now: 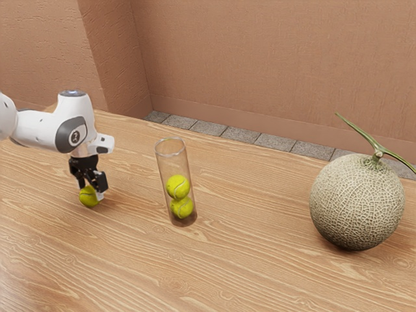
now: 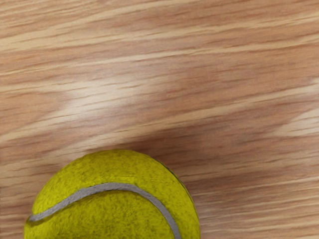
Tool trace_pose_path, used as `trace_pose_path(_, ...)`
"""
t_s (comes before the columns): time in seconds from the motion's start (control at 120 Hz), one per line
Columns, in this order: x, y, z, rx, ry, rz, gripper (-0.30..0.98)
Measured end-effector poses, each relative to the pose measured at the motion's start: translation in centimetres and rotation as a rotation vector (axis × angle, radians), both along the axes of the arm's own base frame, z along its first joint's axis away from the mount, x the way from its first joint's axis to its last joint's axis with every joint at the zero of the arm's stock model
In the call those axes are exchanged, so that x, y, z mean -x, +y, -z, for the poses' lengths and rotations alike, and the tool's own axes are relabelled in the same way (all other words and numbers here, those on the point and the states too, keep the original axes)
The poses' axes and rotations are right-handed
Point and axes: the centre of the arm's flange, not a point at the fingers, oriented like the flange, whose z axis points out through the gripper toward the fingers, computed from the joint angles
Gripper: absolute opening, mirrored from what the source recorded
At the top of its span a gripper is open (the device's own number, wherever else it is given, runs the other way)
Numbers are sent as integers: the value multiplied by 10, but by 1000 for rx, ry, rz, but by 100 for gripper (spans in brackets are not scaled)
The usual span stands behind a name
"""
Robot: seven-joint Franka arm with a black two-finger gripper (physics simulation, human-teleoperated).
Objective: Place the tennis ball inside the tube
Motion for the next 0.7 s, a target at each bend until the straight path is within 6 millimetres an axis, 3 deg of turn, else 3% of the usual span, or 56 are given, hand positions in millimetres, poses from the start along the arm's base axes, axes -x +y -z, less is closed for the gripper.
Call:
trace_pose_path(0.592,0,6,21,35,-11,-51,39)
trace_pose_path(0.7,-3,0,-7,17,-46,-45,32)
